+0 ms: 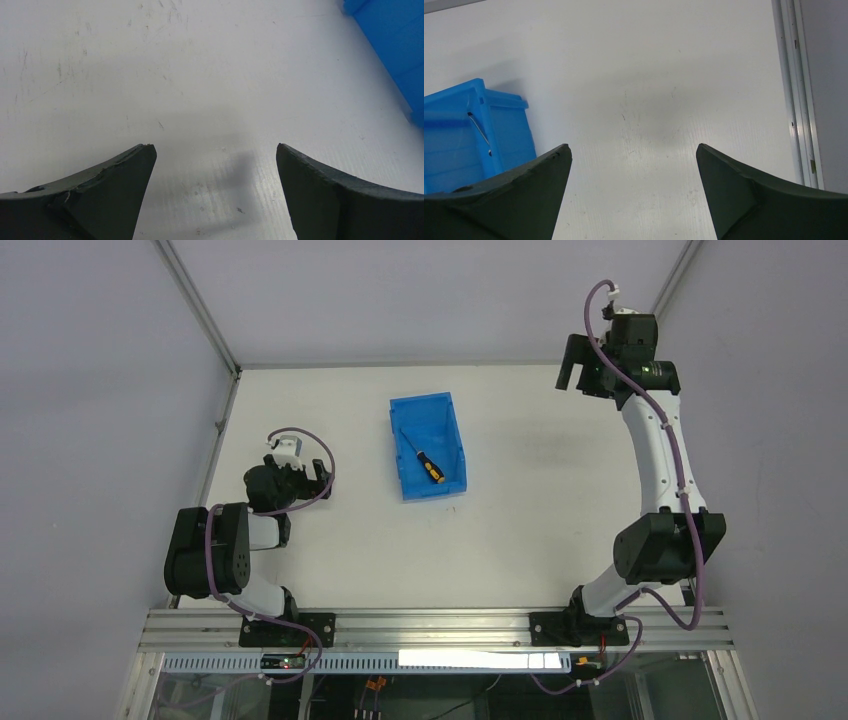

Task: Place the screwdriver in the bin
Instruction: Reset both arms

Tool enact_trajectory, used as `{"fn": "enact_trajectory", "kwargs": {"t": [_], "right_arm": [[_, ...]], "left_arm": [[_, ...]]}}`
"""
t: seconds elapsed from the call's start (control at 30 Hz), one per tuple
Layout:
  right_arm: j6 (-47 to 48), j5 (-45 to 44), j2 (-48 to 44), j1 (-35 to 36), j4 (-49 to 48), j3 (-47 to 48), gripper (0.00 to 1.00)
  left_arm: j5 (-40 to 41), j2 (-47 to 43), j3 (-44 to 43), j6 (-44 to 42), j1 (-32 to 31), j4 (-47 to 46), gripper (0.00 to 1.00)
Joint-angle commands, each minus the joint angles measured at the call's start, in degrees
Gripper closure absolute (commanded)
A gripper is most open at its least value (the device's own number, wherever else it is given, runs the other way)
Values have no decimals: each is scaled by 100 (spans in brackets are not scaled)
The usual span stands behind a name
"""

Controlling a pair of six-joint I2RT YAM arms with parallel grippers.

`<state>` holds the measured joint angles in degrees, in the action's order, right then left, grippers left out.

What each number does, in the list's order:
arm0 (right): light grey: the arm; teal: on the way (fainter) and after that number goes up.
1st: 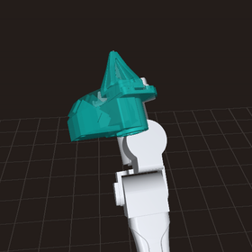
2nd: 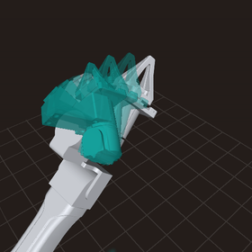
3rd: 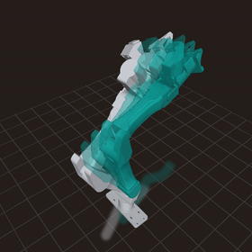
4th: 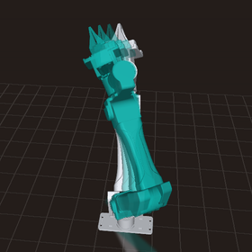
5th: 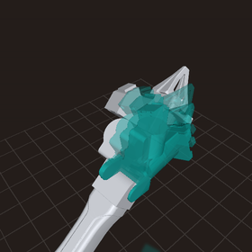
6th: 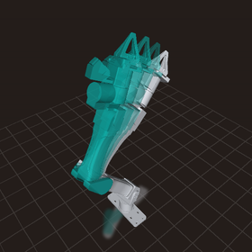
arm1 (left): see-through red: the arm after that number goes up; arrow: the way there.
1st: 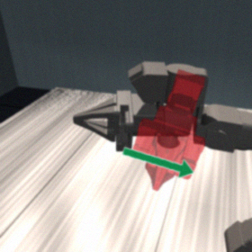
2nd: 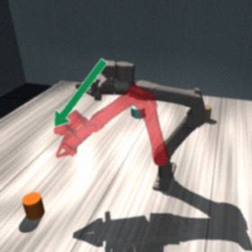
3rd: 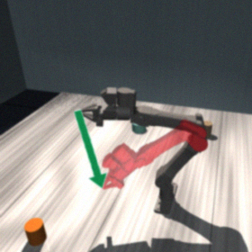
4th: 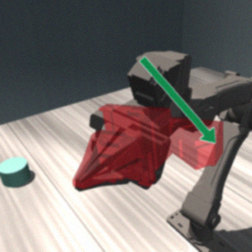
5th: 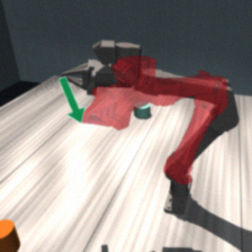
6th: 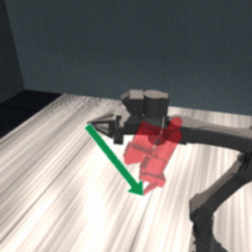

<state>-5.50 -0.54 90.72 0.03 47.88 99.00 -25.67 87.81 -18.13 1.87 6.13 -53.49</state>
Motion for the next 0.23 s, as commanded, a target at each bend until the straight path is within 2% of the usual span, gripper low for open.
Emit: {"fn": "enact_trajectory", "kwargs": {"t": [0.0, 0.2], "right_arm": [[-14, 185, -45, 14, -84, 161, 1], [24, 149, -79, 14, -114, 131, 1]], "left_arm": [[-116, -47, -24, -73, 74, -170, 1], [-115, -46, -24, -73, 74, -170, 1]]}}
